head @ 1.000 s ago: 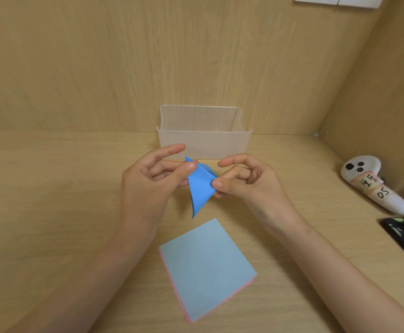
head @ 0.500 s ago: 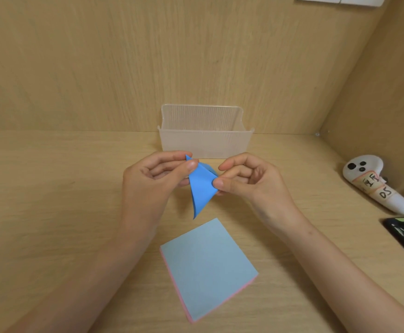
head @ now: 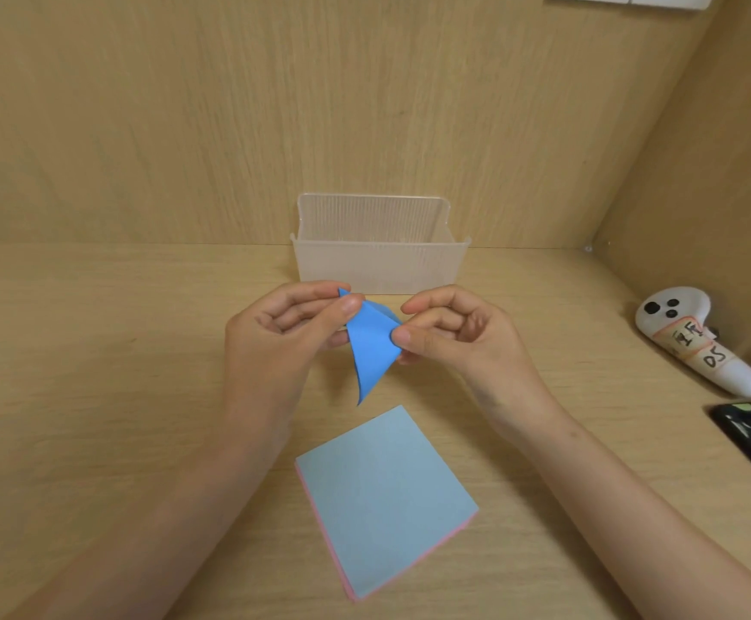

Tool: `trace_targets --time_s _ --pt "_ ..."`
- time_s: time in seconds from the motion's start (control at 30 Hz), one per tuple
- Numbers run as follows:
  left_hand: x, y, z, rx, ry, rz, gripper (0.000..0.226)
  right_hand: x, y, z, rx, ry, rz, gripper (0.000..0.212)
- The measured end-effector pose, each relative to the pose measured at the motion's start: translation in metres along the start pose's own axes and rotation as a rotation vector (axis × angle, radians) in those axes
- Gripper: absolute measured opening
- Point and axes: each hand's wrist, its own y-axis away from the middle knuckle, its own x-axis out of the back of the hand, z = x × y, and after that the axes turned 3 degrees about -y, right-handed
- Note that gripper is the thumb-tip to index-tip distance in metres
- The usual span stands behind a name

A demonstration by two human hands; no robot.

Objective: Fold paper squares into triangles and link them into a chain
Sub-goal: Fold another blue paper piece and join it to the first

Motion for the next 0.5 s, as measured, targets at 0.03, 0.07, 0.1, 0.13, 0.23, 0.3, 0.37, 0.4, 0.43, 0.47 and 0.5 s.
trace_targets --time_s 0.03,0.07,0.1,0.13,0.23,0.3,0.37,0.4,0.43,0.47,0.5 --pt "0.0 0.0002 -0.0001 -0.001 0.009 0.017 0.012 -0.0013 0.0009 0.002 -0.033 -0.017 -0.008 0.021" --pt "-0.0003 0.0004 0.0 -0.005 0.019 0.032 0.013 -0.0029 0.0021 0.0037 -0.071 -0.021 -0.021 0.022" --pt "-0.0005 0.0005 0.0002 -0.01 0.028 0.044 0.012 -0.0044 0.003 0.0057 -0.101 -0.015 -0.032 0.022" --pt "-0.0008 0.0005 0.0003 -0.015 0.035 0.054 0.012 -0.006 0.0039 0.007 -0.118 -0.011 -0.036 0.02" --pt "-0.0019 0.0016 0.0006 -0.022 0.038 0.07 0.011 -0.0093 0.0045 0.0093 -0.128 -0.046 0.001 0.019" --pt "-0.003 0.0027 -0.0005 -0.016 0.042 0.076 0.011 -0.0095 0.0044 0.0102 -0.131 -0.069 0.043 0.018" --pt "-0.0037 0.0034 -0.0018 -0.001 0.06 0.075 0.01 -0.0083 0.0042 0.0105 -0.137 -0.083 0.058 0.019" --pt "-0.0037 0.0035 -0.0025 0.008 0.072 0.07 0.01 -0.0079 0.0042 0.0104 -0.142 -0.093 0.052 0.02" --pt "-0.0034 0.0035 -0.003 0.017 0.083 0.062 0.01 -0.0075 0.004 0.0104 -0.145 -0.107 0.043 0.02" --pt "-0.0029 0.0033 -0.0036 0.028 0.092 0.053 0.01 -0.0075 0.0038 0.0099 -0.146 -0.121 0.036 0.02" --pt "-0.0028 0.0036 -0.0039 0.04 0.103 0.046 0.009 -0.0076 0.0037 0.0096 -0.144 -0.132 0.035 0.019"
